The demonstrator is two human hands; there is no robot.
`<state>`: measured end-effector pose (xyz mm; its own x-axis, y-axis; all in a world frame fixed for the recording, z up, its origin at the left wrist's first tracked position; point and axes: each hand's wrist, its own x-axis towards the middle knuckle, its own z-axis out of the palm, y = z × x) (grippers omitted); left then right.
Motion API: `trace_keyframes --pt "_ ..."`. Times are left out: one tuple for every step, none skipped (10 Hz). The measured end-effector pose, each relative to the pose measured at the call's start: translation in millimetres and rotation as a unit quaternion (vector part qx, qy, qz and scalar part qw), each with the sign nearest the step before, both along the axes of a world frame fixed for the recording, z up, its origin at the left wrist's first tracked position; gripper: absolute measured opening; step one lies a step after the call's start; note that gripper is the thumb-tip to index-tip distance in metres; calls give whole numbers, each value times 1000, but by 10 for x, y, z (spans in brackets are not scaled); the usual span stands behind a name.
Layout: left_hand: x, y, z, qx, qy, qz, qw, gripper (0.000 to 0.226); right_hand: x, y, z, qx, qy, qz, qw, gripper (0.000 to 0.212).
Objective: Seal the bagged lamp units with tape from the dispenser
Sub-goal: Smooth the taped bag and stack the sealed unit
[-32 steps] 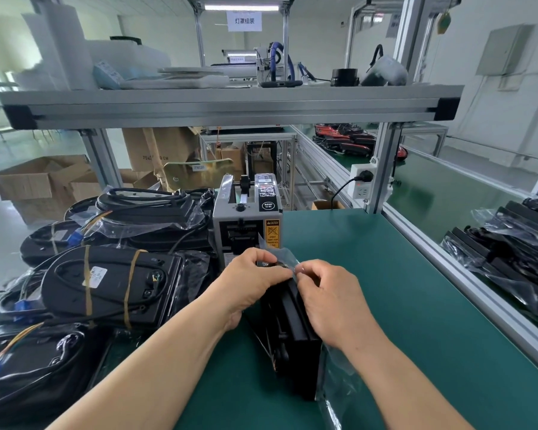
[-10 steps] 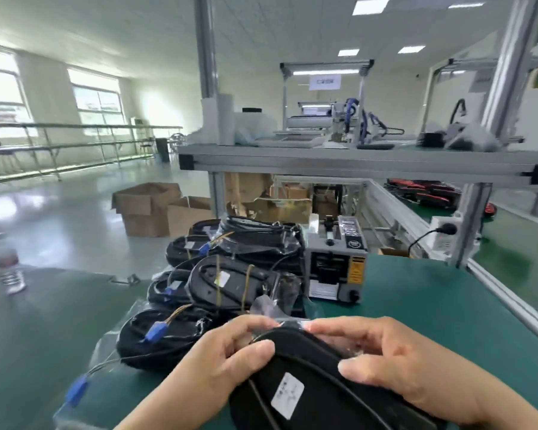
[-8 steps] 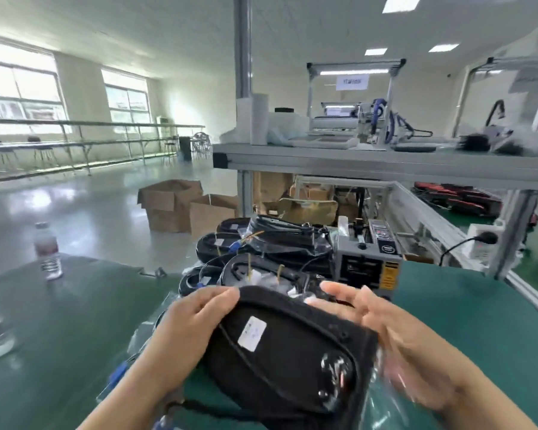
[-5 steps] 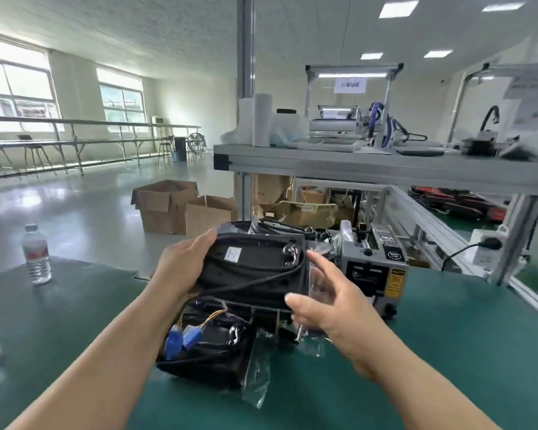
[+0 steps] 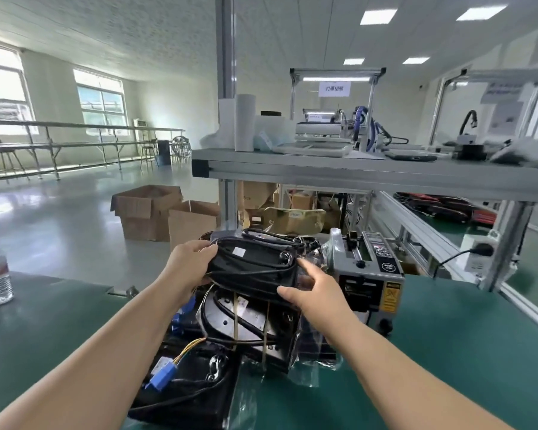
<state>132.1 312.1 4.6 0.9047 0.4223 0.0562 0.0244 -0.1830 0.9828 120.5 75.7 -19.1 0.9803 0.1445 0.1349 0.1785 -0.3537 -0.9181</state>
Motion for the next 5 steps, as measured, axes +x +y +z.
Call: trace_keyframes --pt "14 16 -78 43 -4 23 999 27 -1 -11 -130 -11 -5 -11 1000 75" --pt "-3 12 -106 106 13 57 993 32 -12 -35 -251 -31 9 -17 999 71" --pt "-7 -39 -133 128 27 69 989 44 -7 -29 -339 -33 38 -17 999 78" --pt "-111 -172 -21 148 -6 99 984 55 -9 -44 -343 -49 52 -31 997 79" --pt "-502 -360 -13 151 -148 165 963 48 -62 -34 -379 -28 42 -41 998 78"
